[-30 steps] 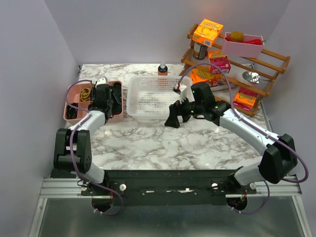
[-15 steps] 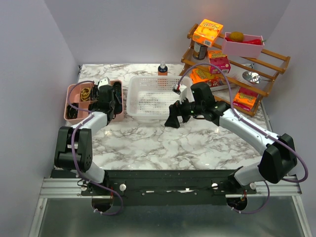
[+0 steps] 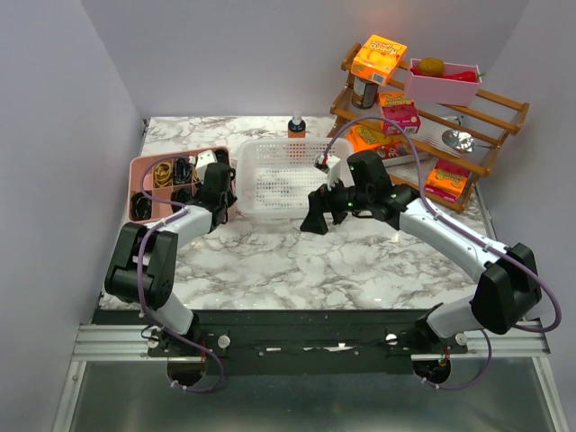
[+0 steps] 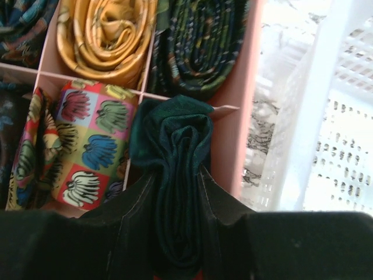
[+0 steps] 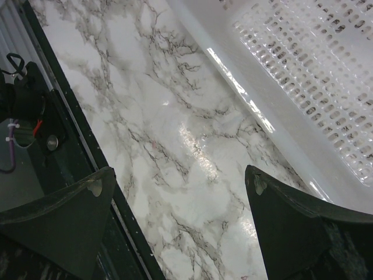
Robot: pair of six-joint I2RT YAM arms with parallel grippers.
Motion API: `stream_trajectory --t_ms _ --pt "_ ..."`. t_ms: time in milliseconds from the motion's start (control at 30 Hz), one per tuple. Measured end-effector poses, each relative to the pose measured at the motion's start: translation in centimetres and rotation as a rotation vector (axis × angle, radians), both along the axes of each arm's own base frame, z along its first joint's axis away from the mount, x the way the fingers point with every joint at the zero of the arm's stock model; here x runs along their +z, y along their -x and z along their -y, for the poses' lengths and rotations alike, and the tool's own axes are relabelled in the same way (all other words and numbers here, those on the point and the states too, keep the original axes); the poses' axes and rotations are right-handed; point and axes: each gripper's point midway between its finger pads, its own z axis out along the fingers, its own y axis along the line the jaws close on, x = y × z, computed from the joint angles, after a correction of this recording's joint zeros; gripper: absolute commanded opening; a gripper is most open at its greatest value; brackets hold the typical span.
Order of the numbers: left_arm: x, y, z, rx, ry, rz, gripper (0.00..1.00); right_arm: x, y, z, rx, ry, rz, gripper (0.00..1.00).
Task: Roll the ties
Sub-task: Place the tie in the storage box.
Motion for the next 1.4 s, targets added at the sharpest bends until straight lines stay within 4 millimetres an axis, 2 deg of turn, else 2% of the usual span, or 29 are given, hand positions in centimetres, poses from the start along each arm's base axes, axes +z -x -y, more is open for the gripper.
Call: stream_trajectory --t_ms 133,233,333,367,567,867,1200,1400 --pt "-1.0 0.6 0.4 0.037 -0.002 -0.005 0.0 -0.4 0.2 0.1 0.0 0.006 -0.008 1.0" --pt "-0.8 0.5 0.3 0.048 -0.004 0.018 0.06 -0.5 0.2 0.2 0.0 0.008 -0.011 1.0" --pt "-0.8 0.4 0.3 0.05 -0.004 0.02 0.2 -0.6 0.2 0.2 0.0 0.008 -0.011 1.0" --pt "-0.8 0.4 0.3 0.05 -0.004 0.02 0.27 -0.6 0.2 0.2 0.0 0.008 -0.011 1.0" --pt "-0.8 0.5 0.3 0.05 -0.004 0.019 0.51 -0.5 0.2 0.2 0.0 0.008 -0.011 1.0" --pt "0.7 1.1 0.3 0.05 -0.003 0.024 0.66 -0.5 0.2 0.2 0.001 0.008 -0.011 1.0" --pt "2.1 1.5 0.1 0.045 -0.015 0.027 0.68 -0.6 0.2 0.2 0.001 0.008 -0.012 1.0" --pt "2.2 1.7 -0.2 0.037 -0.037 0.011 0.6 -0.5 0.2 0.2 0.001 0.008 -0.011 1.0"
